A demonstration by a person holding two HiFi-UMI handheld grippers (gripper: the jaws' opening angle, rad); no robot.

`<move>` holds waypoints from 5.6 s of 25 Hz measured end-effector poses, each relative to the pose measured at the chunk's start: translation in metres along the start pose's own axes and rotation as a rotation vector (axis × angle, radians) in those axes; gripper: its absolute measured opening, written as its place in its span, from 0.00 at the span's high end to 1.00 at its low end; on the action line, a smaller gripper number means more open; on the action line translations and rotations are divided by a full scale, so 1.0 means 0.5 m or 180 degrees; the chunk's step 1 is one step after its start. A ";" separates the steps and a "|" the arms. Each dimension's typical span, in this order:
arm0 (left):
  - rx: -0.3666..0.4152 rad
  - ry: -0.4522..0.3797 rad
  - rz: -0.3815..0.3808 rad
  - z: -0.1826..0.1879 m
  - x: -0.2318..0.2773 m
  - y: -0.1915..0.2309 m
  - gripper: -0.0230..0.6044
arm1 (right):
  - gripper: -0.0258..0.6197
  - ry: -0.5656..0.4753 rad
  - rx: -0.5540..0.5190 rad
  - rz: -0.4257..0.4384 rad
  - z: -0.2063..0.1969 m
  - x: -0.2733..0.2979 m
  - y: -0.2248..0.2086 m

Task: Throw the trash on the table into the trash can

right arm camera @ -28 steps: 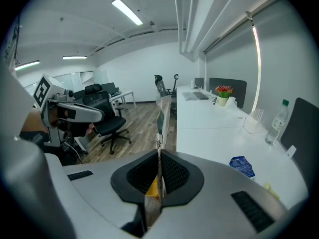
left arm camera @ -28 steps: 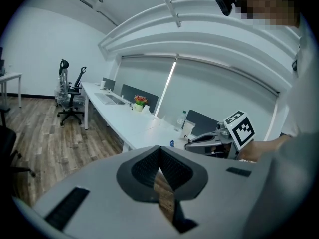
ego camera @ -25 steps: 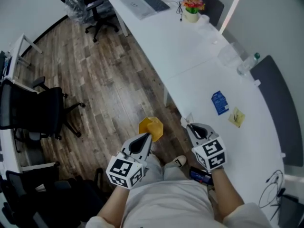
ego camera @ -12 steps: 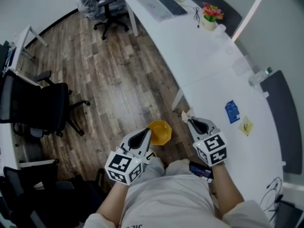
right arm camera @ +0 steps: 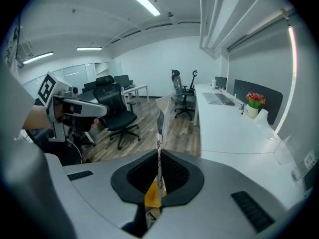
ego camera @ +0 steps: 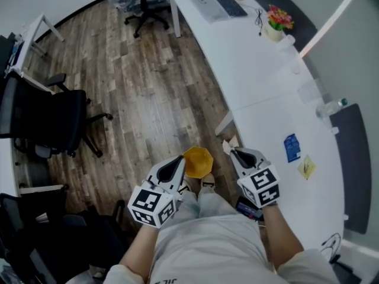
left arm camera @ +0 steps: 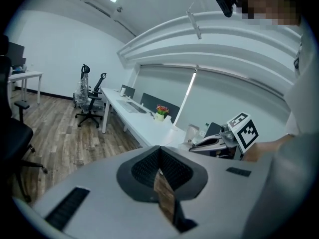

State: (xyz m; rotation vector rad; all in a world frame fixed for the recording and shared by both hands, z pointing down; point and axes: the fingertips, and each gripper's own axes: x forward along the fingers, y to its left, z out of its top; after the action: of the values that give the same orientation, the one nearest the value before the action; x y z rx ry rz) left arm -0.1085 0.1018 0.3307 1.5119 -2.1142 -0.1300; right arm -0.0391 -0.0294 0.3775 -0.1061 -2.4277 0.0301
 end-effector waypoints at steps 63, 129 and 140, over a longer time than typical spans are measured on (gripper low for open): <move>-0.0431 0.0721 0.0410 -0.716 0.249 0.340 0.96 | 0.91 0.1287 -0.0088 0.0550 -0.805 0.750 0.114; -0.0089 0.0374 0.0219 -0.147 0.041 0.079 0.96 | 0.91 -0.0095 0.0188 0.0593 -0.029 0.172 0.086; -0.0029 0.0189 0.0291 -0.028 0.000 0.022 0.96 | 0.91 -0.0463 0.0189 0.0479 0.092 0.026 0.086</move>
State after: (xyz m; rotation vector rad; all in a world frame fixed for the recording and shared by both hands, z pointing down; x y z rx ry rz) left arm -0.1113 0.1089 0.3467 1.3943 -2.1282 -0.0609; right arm -0.0762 0.0150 0.3490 -0.2680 -2.5564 0.1837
